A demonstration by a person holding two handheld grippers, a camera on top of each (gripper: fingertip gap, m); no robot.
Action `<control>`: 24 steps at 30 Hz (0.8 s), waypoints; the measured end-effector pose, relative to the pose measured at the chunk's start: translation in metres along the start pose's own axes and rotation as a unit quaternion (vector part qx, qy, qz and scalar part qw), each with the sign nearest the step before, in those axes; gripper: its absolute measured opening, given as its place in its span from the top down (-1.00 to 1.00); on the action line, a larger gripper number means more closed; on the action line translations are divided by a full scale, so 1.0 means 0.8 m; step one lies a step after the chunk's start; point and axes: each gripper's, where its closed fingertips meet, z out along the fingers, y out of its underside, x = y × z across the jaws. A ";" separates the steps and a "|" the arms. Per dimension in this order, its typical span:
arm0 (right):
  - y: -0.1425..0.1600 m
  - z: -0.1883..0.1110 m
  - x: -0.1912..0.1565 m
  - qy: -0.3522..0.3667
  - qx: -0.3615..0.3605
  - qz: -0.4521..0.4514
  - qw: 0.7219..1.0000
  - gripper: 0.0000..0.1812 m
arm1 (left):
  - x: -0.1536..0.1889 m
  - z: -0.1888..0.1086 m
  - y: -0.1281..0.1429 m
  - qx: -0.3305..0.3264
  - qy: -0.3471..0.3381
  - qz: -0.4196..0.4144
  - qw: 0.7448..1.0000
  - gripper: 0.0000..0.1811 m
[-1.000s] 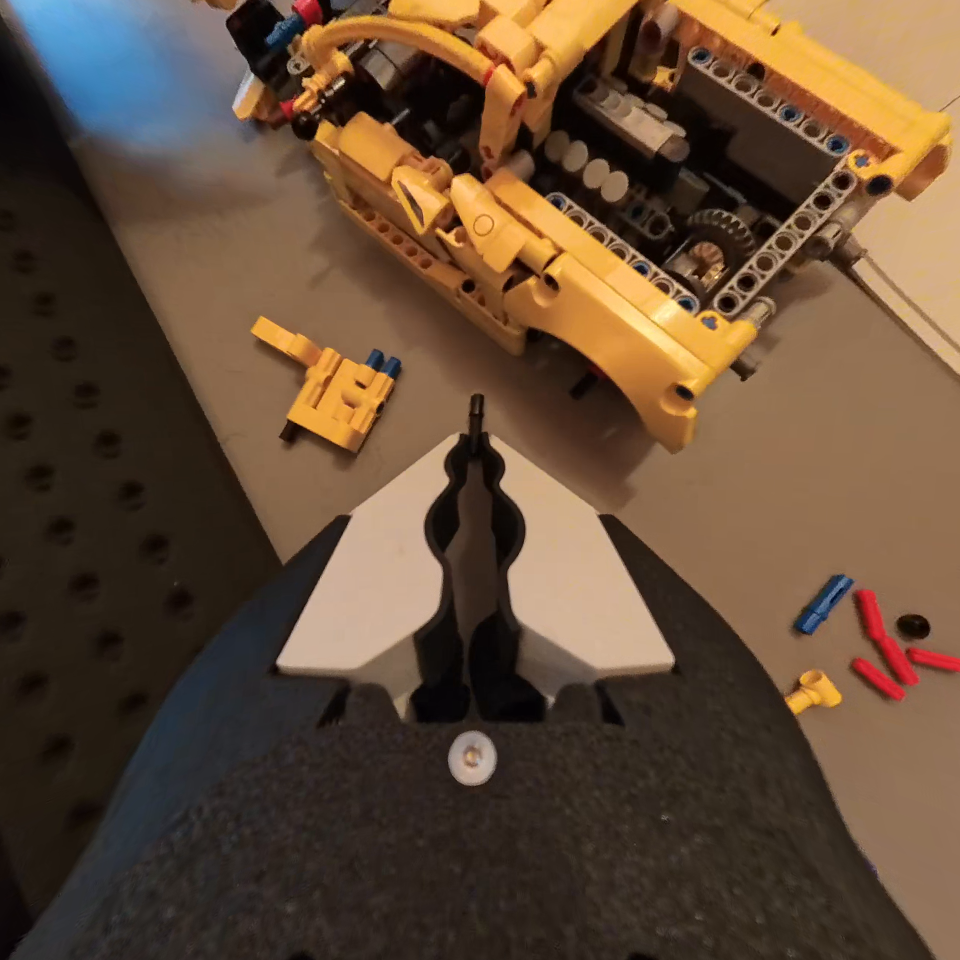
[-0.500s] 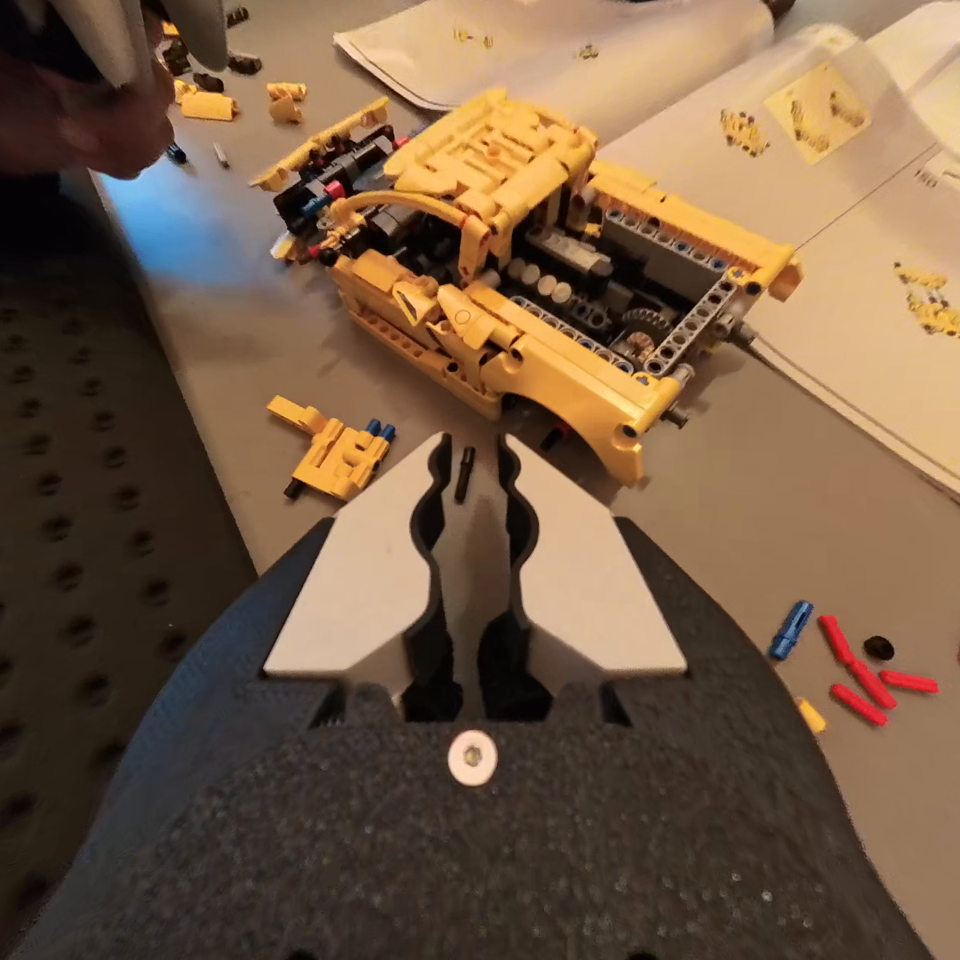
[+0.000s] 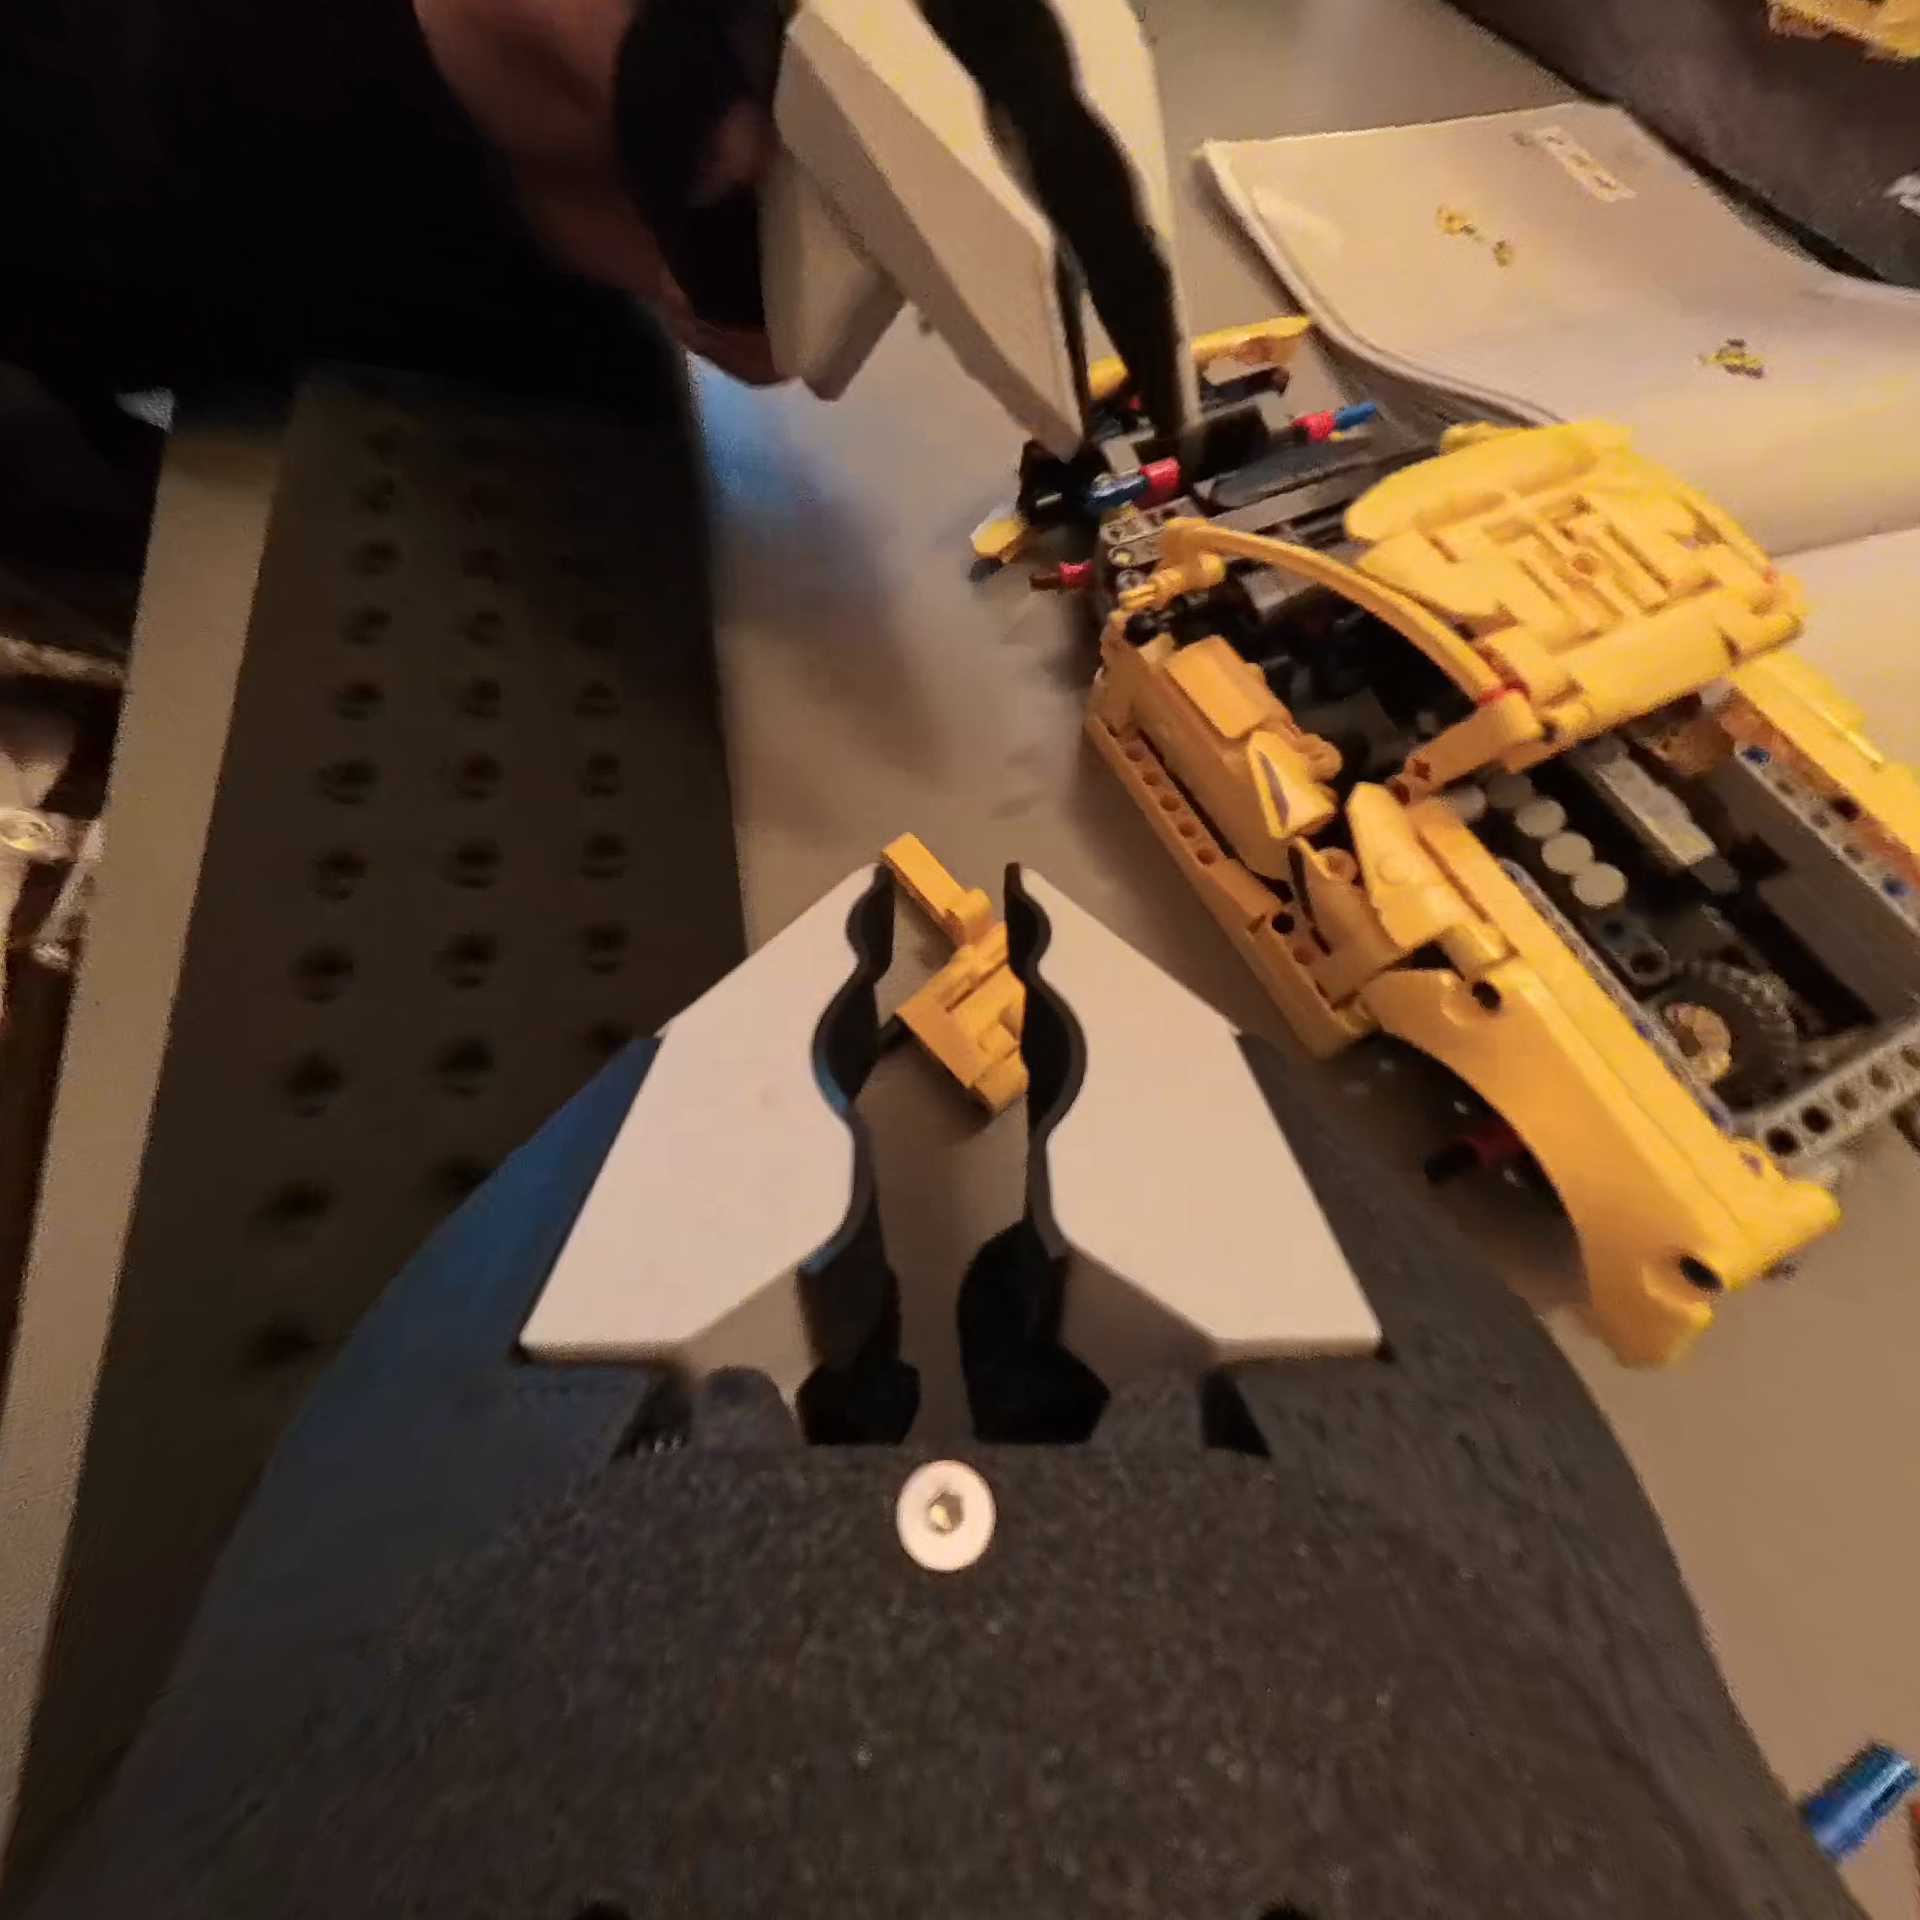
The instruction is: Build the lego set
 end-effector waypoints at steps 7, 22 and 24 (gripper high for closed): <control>0.018 0.024 0.002 -0.013 -0.066 -0.076 0.995 0.68 | 0.011 0.006 0.010 -0.020 0.028 -0.011 0.999 0.76; -0.125 -0.038 0.039 0.363 0.113 -0.225 0.897 0.90 | 0.008 -0.041 -0.067 0.210 0.109 -0.183 0.954 0.68; -0.128 -0.038 0.040 0.392 0.107 -0.257 0.877 0.91 | 0.019 -0.039 -0.068 0.206 0.125 -0.170 0.956 0.68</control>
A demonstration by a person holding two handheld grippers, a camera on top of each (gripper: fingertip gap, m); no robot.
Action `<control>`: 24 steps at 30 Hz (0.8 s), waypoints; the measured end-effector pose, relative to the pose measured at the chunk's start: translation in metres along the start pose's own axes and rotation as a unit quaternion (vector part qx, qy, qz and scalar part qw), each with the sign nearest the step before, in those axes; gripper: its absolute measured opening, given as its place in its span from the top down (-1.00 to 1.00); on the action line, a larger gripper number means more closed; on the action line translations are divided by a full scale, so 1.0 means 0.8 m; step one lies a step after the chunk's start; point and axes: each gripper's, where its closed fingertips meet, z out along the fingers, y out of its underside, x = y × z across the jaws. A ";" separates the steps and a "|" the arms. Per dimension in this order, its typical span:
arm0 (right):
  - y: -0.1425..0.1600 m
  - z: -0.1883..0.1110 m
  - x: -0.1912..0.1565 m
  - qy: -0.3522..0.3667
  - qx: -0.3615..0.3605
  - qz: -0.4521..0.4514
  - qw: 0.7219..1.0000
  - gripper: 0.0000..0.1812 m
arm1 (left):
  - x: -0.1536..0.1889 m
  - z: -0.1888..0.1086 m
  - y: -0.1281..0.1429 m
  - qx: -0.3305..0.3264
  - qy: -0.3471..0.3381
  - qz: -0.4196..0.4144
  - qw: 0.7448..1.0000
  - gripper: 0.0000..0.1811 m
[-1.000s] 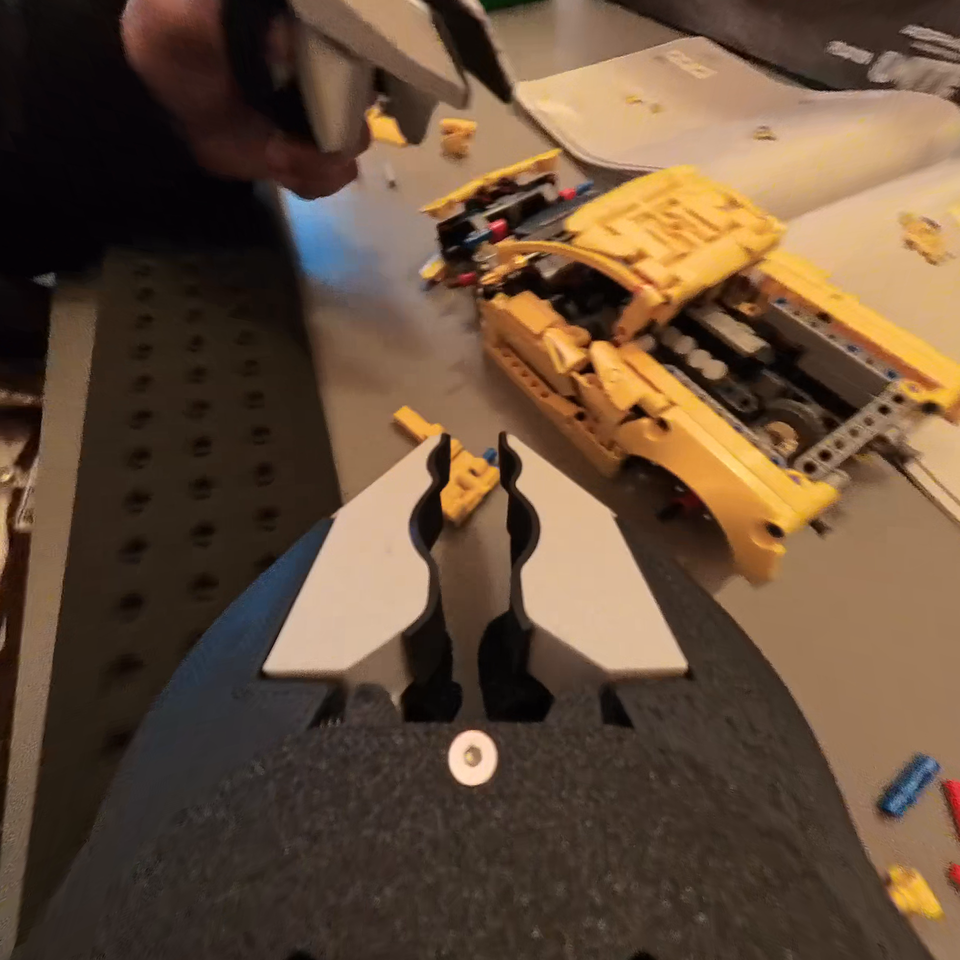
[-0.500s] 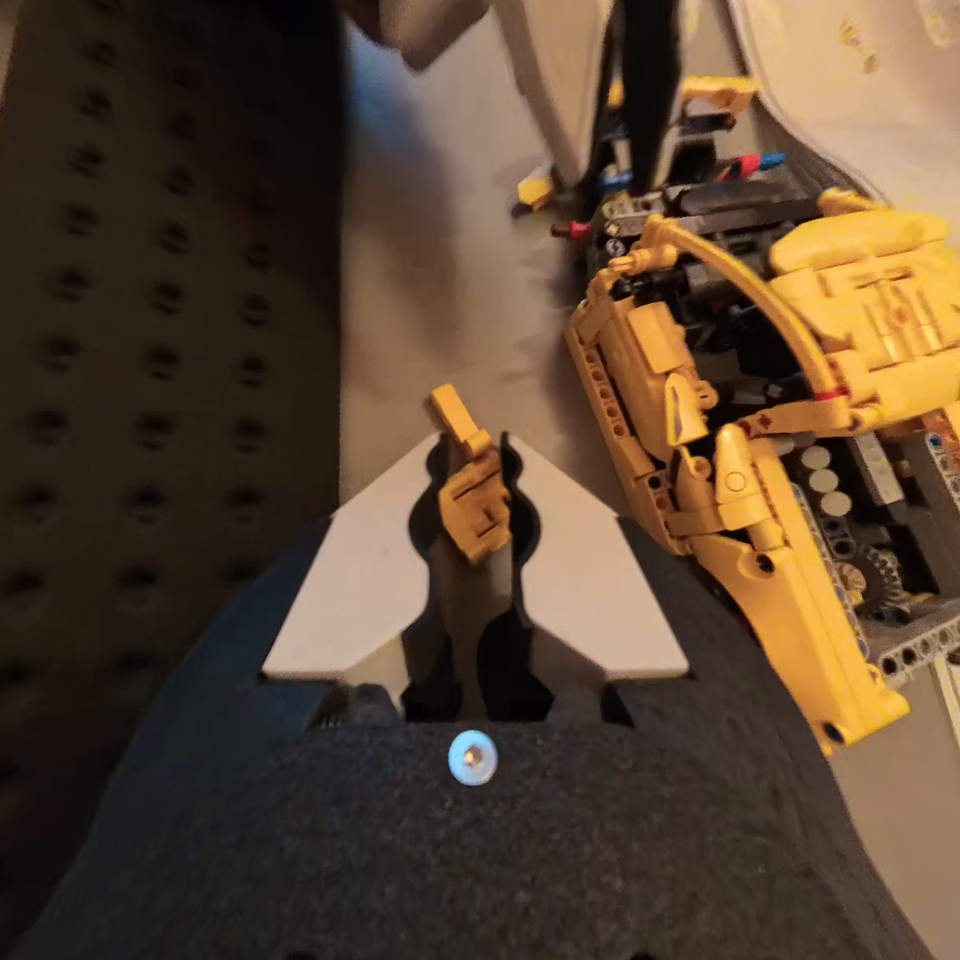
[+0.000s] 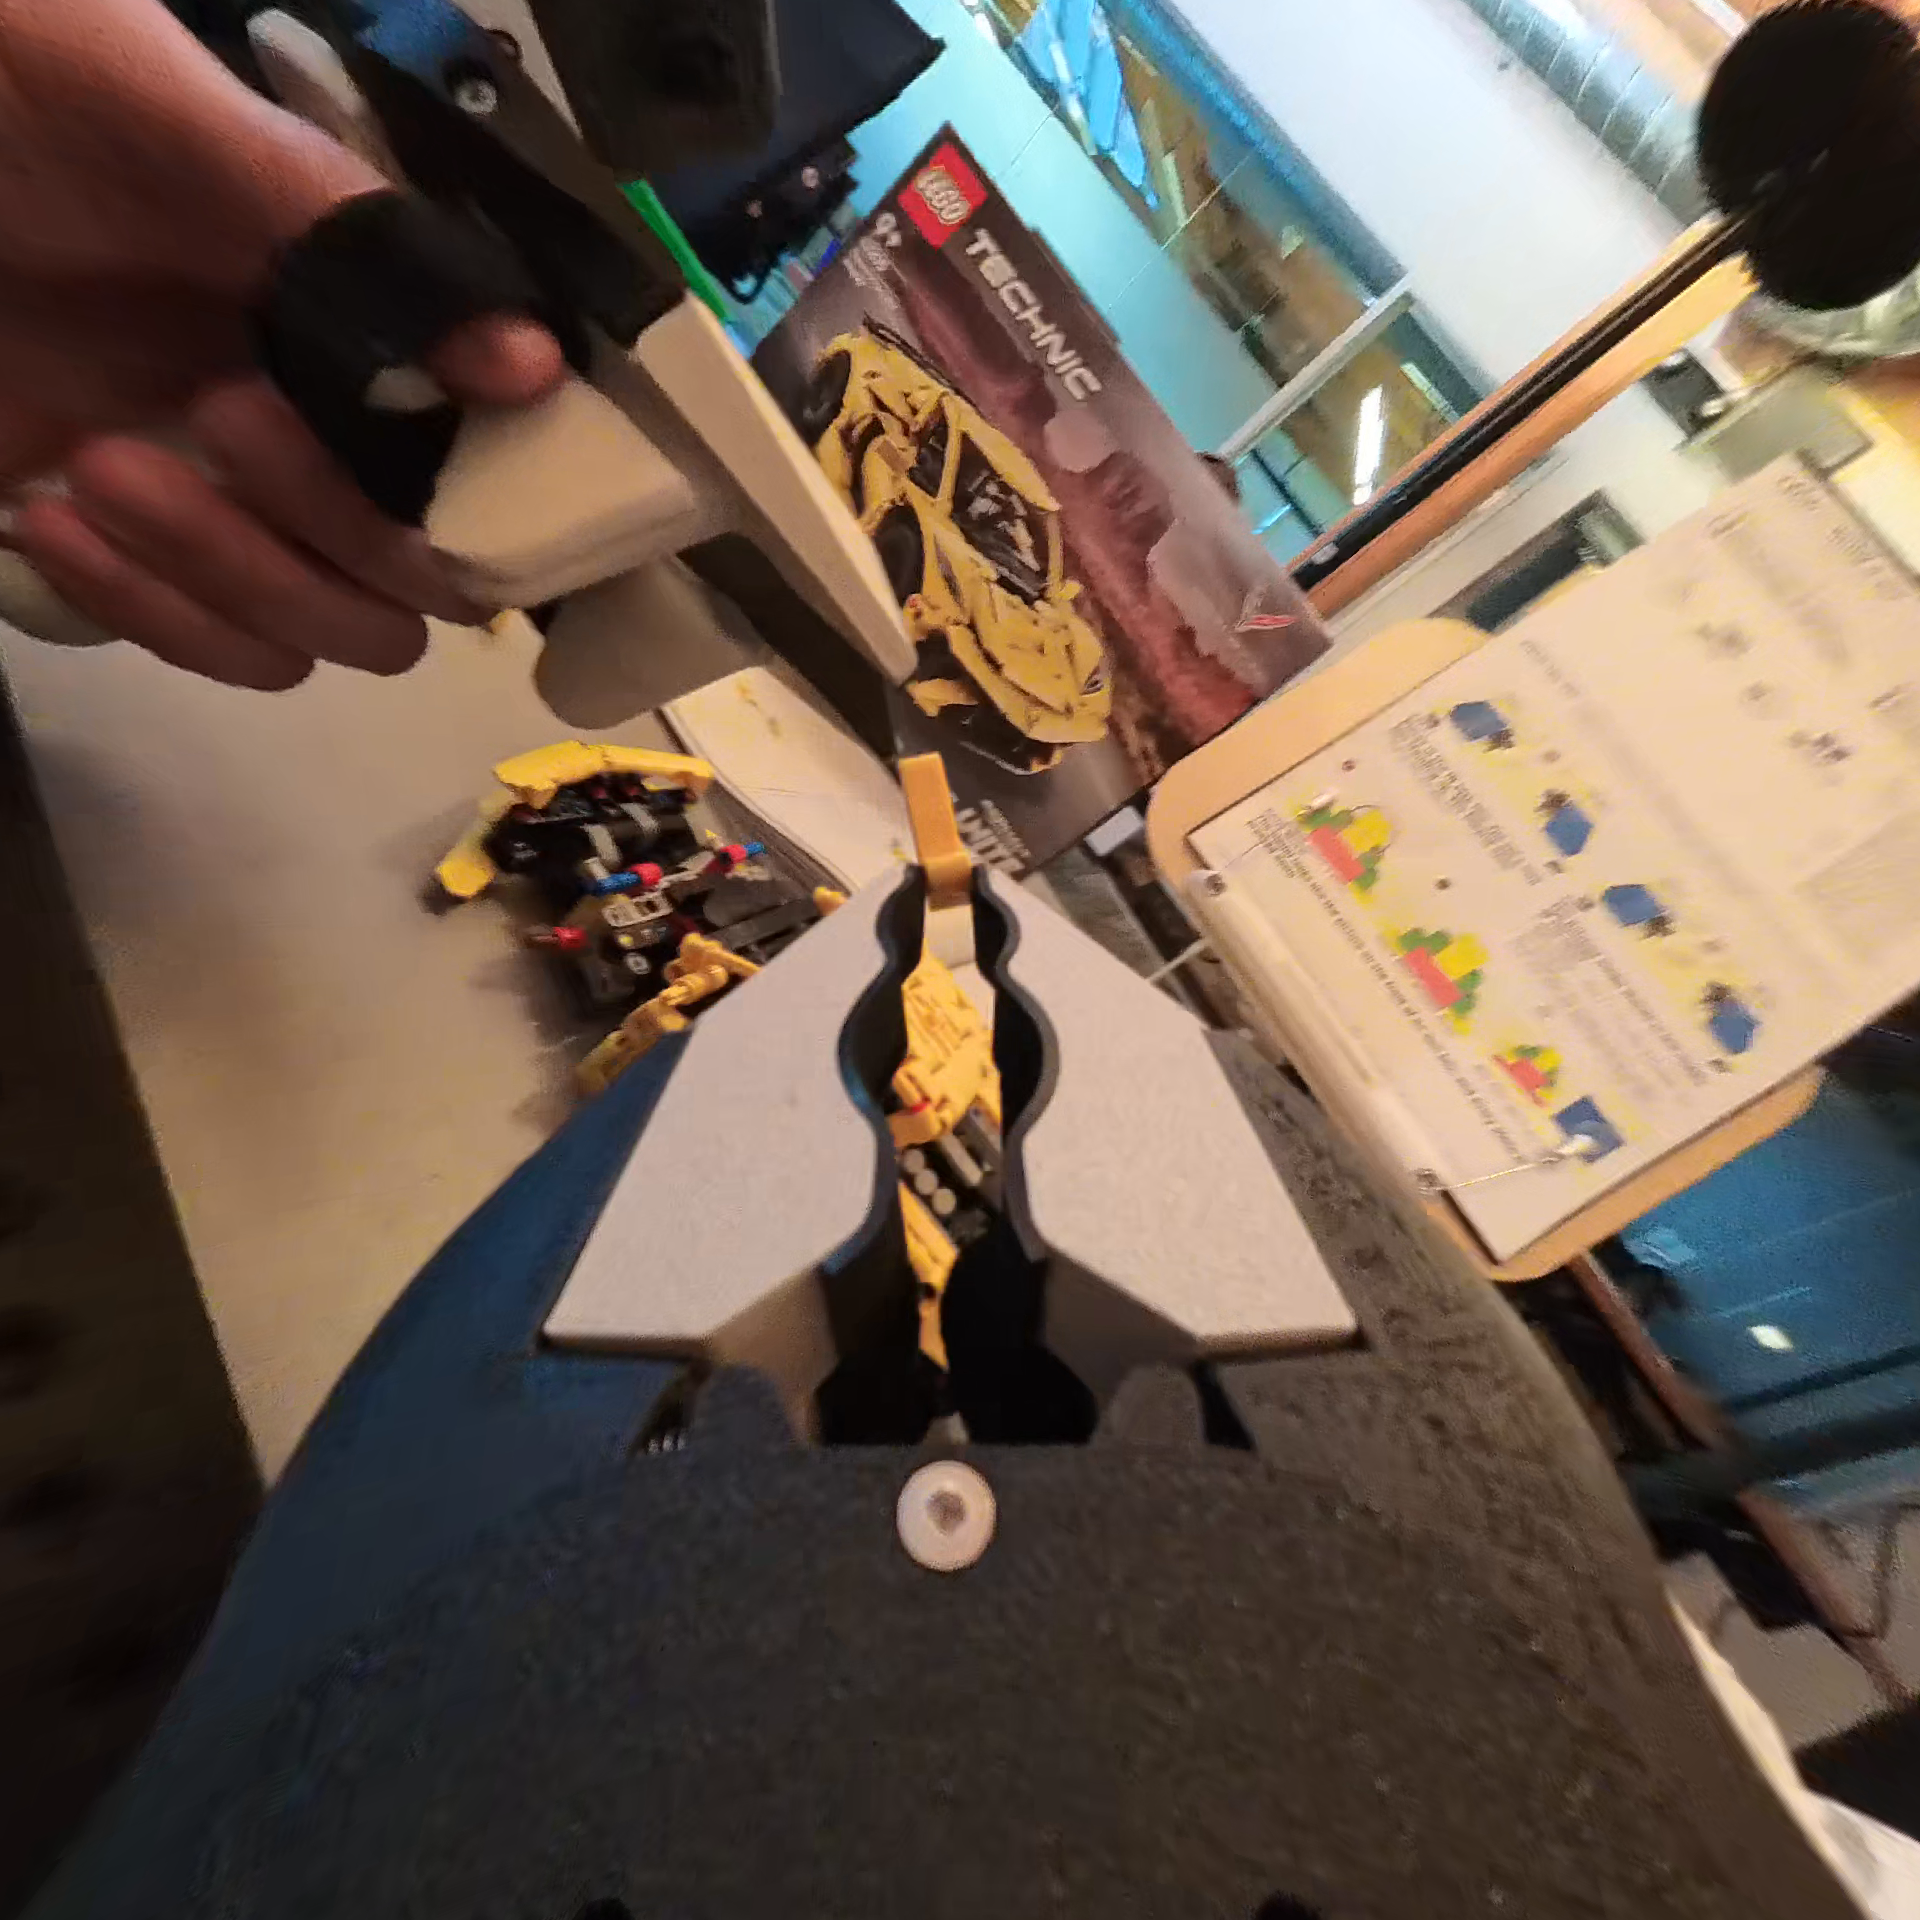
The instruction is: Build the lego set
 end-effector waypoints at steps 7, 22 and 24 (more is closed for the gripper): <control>-0.019 -0.002 0.005 0.011 0.021 0.052 0.998 0.92 | 0.009 0.013 -0.002 0.025 0.007 -0.009 1.000 0.69; -0.022 0.000 -0.002 -0.008 0.022 0.084 0.996 0.92 | 0.017 0.012 -0.004 0.032 0.008 0.019 0.999 0.92; -0.023 0.001 -0.006 -0.017 0.024 0.094 0.995 0.92 | 0.018 0.009 -0.002 0.023 0.010 0.031 0.999 0.92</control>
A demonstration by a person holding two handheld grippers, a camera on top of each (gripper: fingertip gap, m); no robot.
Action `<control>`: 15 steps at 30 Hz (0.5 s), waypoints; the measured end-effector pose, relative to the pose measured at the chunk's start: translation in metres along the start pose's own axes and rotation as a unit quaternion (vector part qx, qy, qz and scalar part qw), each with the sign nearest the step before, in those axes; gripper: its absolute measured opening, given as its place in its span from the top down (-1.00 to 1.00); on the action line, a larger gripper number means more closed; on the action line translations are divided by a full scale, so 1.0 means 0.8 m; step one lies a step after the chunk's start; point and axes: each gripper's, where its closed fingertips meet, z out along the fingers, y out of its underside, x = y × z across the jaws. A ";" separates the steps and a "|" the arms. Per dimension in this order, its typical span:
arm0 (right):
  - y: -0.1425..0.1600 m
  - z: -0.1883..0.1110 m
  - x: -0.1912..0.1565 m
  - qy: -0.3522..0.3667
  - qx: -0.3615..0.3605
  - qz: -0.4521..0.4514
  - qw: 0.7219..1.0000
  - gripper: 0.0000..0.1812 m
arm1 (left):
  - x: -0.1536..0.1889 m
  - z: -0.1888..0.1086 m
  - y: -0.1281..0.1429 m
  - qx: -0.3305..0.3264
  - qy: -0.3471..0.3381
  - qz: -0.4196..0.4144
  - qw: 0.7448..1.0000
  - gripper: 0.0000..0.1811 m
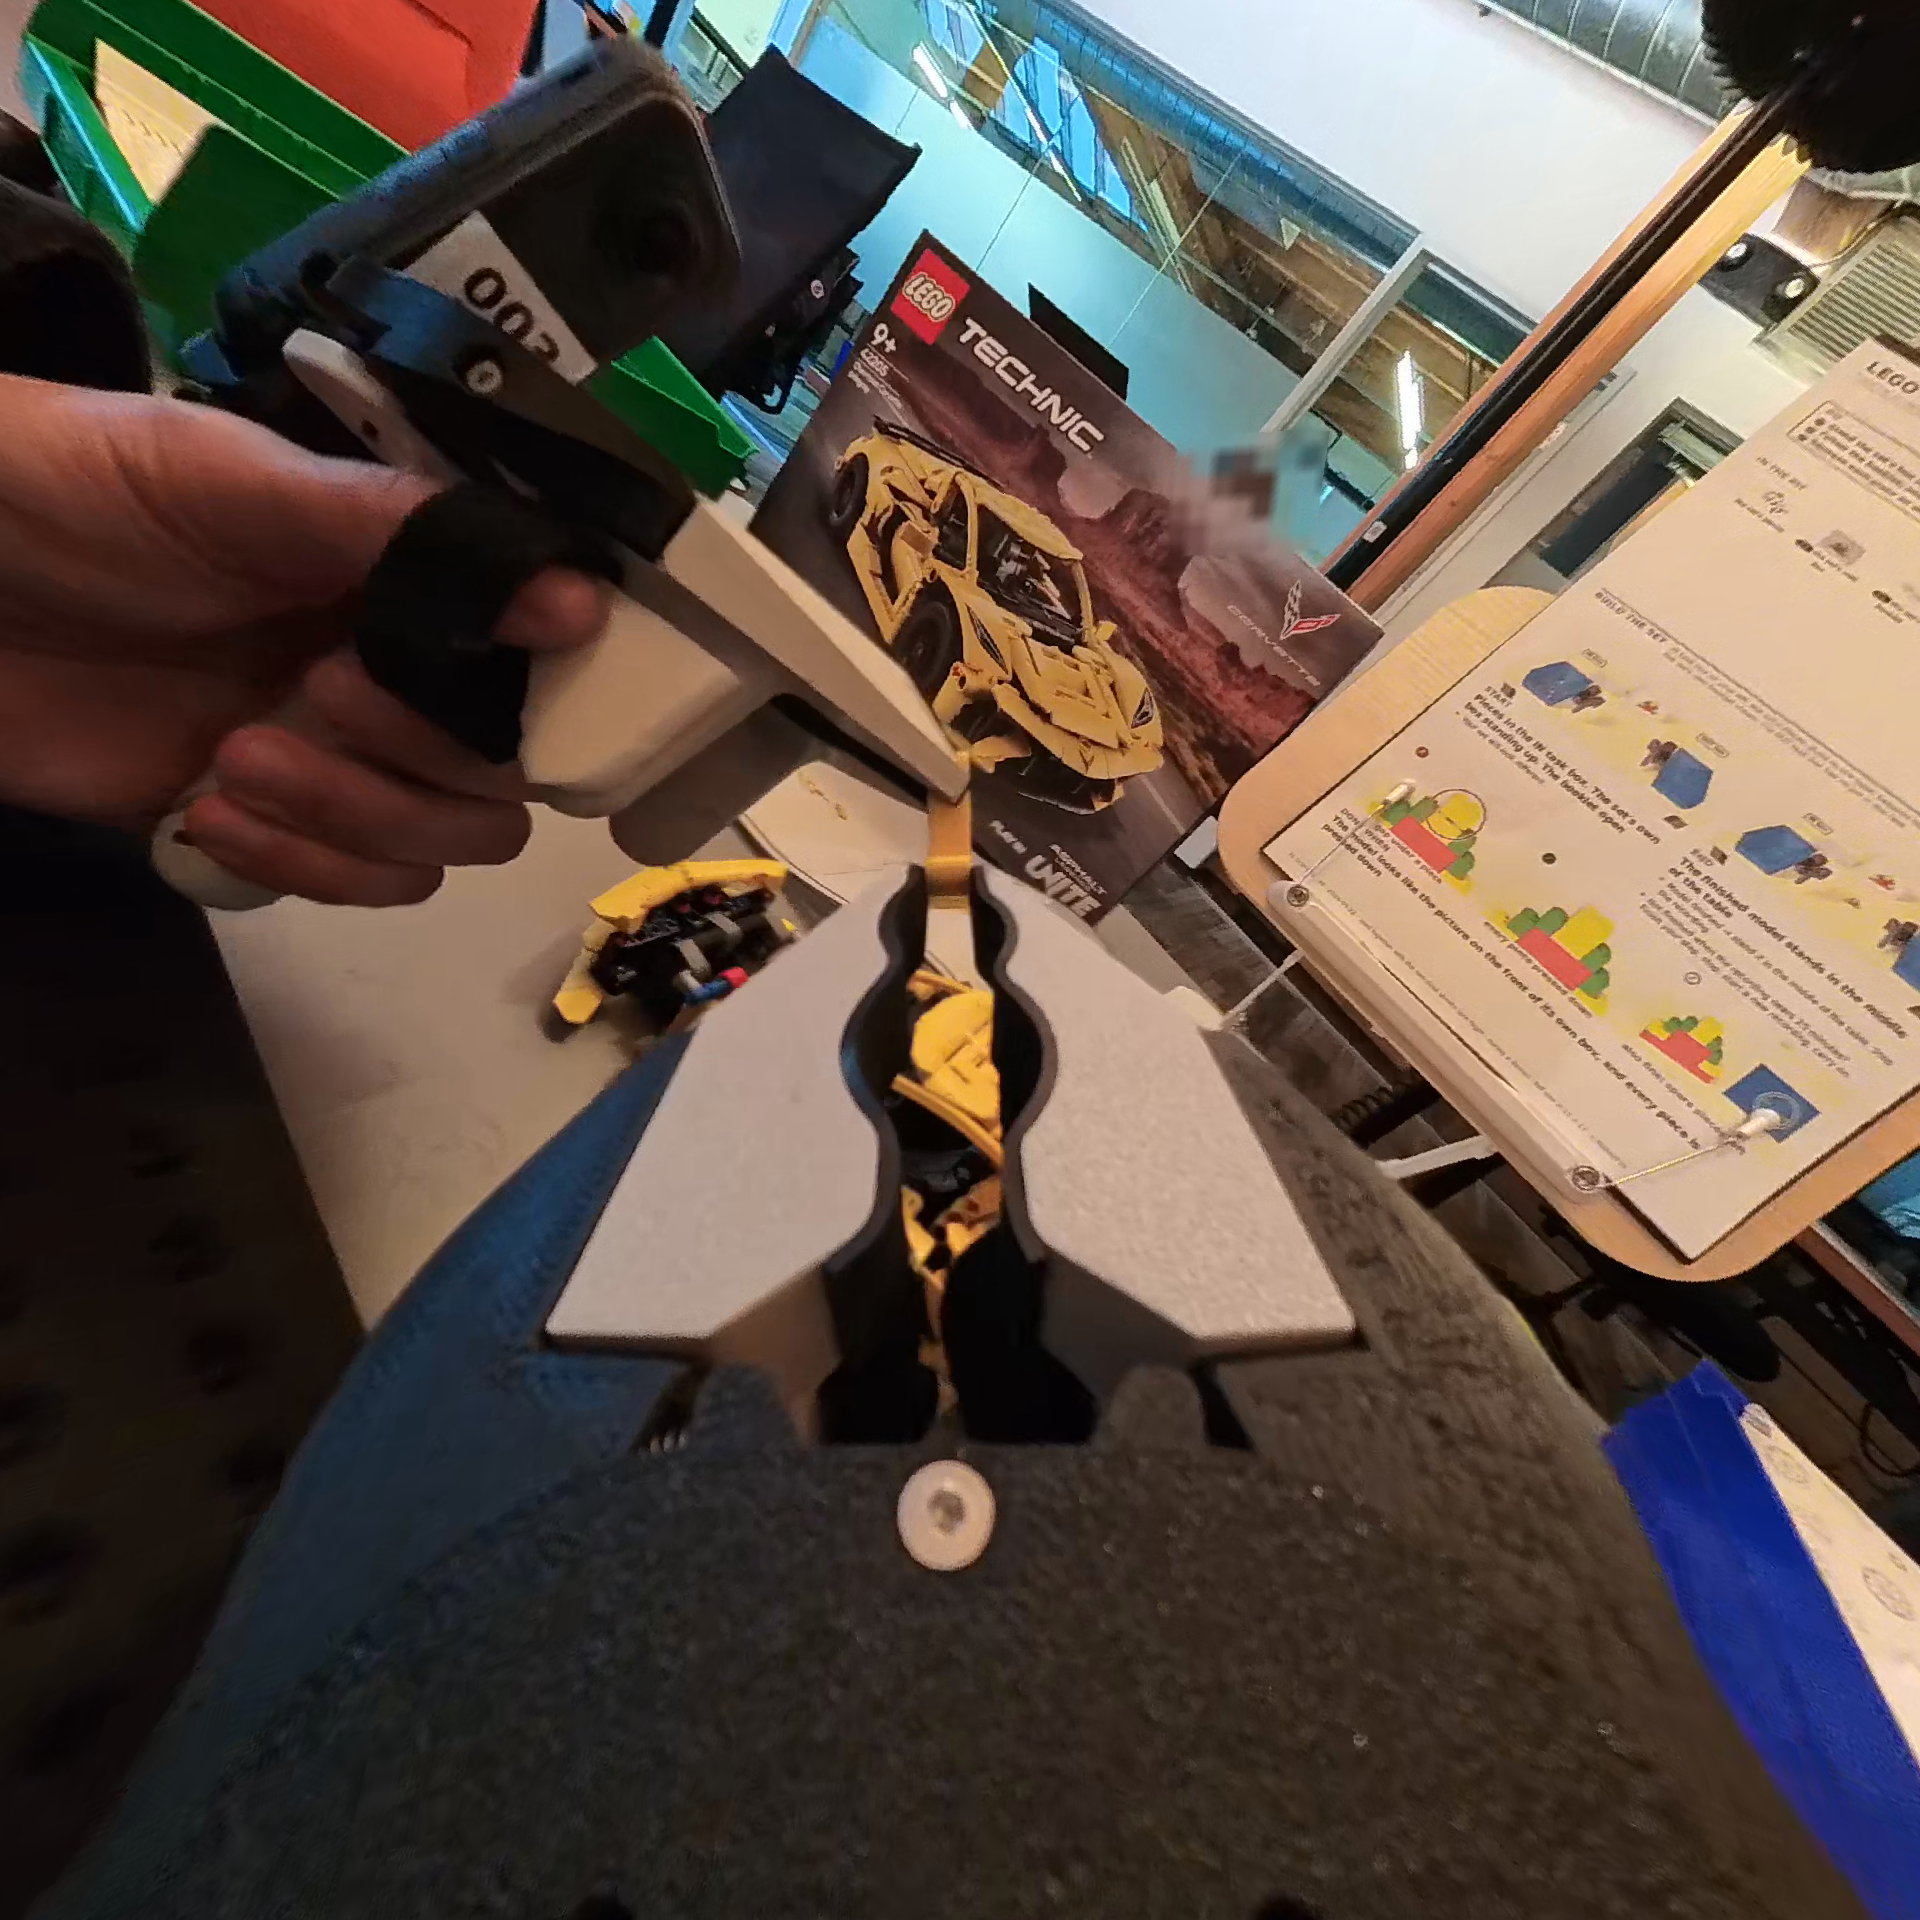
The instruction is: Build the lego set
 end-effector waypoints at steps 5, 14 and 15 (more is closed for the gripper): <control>-0.015 -0.009 -0.020 -0.098 0.027 0.159 0.982 0.76 | 0.008 -0.008 0.001 -0.016 0.029 0.015 0.999 0.93; 0.178 -0.078 0.031 -0.247 -0.315 0.271 0.875 0.57 | -0.016 -0.006 0.038 -0.118 -0.034 0.050 0.991 0.92; 0.192 -0.084 0.021 -0.256 -0.329 0.265 0.869 0.57 | -0.017 -0.004 0.043 -0.128 -0.039 0.056 0.989 0.92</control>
